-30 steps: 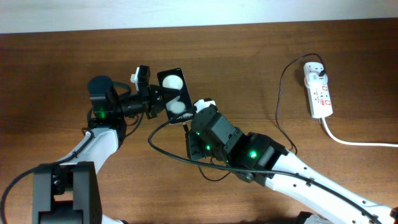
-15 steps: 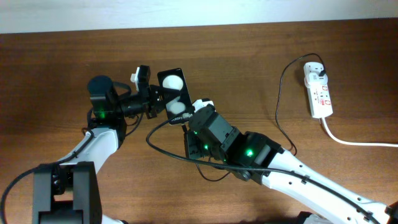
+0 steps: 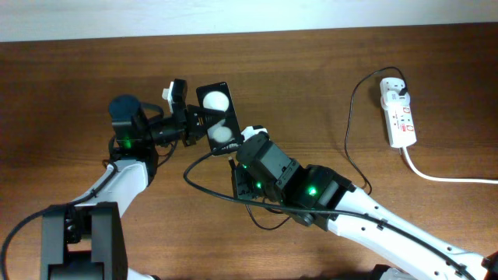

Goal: Plug charger to phone and switch on socket
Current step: 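Push the USB-C plug into the phone port with the right gripper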

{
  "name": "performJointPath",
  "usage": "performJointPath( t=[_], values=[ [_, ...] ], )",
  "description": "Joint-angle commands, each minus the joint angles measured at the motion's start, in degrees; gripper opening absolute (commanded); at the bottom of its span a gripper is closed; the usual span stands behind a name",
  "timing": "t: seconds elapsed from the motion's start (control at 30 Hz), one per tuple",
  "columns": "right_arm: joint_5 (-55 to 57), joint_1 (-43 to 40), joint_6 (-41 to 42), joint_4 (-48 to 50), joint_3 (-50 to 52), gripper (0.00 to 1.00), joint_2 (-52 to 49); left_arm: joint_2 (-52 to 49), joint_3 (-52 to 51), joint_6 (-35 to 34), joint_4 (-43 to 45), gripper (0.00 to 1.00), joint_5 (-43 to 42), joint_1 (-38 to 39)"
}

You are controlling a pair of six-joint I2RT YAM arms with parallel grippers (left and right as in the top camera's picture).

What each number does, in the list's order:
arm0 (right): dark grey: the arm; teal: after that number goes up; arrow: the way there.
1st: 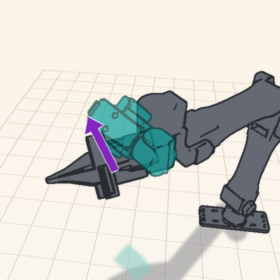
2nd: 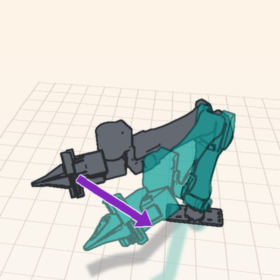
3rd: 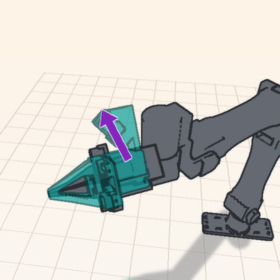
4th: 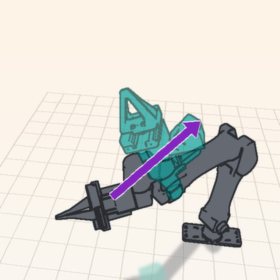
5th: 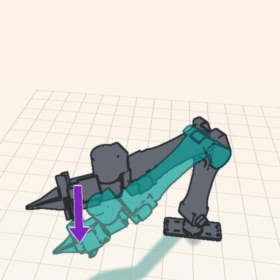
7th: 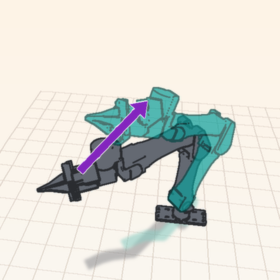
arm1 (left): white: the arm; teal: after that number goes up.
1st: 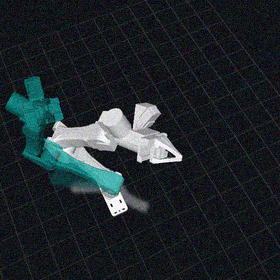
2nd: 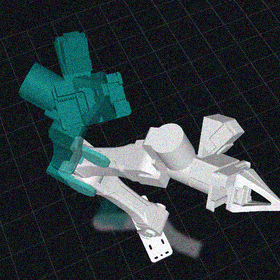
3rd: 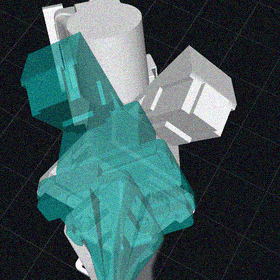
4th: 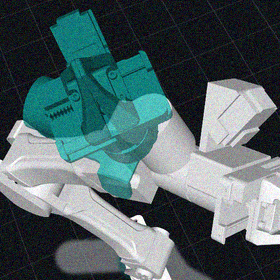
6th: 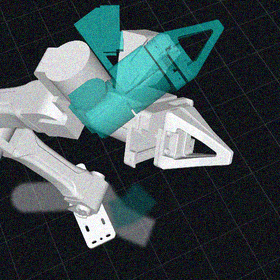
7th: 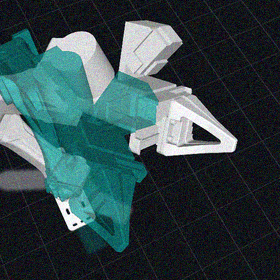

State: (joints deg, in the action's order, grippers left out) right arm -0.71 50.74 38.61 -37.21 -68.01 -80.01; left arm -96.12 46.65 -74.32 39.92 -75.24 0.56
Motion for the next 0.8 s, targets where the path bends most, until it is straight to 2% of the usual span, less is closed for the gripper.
performJointPath(
  t=[0.0, 0.53, 0.63, 0.77],
  values=[
    [-0.11, 0.2, 0.0, 0.15, 0.17, 0.04, 0.26, 0.0, 0.81, 3.69, 0.52, 0.0, -1.03, -0.24],
    [1.46, 0.2, 0.02, 2.38, 0.17, 0.04, 0.24, 0.02, 0.81, 4.35, -0.15, 0.0, -2.01, -0.24],
    [1.42, 0.2, 0.02, 2.05, 0.17, 0.04, 0.24, 0.02, 0.81, 0.15, -0.09, 0.0, -1.92, -0.24],
    [1.44, 0.2, 0.02, -0.04, 0.17, 0.04, 0.24, 0.02, 0.81, -1.95, -0.11, 0.0, -1.92, -0.26]
  ],
)
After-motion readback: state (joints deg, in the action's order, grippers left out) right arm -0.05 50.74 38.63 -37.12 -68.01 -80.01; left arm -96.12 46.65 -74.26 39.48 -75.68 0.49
